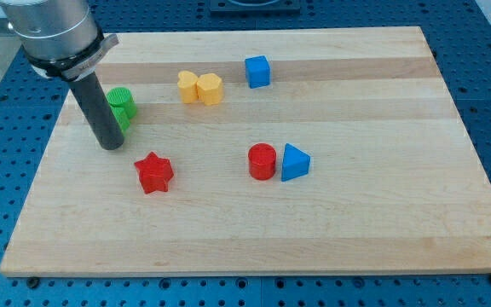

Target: Push the red star to the left of the red circle

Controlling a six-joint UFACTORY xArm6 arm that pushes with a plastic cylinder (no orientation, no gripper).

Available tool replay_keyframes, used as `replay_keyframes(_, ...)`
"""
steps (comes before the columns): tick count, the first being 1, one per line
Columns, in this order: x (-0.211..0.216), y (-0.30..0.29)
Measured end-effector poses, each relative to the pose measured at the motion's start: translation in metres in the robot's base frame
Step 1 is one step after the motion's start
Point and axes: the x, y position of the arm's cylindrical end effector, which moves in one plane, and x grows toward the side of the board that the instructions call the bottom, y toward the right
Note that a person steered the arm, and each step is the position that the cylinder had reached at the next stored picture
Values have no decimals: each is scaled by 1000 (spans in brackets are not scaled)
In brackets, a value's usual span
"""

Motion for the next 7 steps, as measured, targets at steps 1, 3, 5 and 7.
replay_keyframes(1, 30, 0)
replay_keyframes(3, 90, 11)
replay_keyframes(5, 71, 31)
replay_keyframes(7, 56, 85)
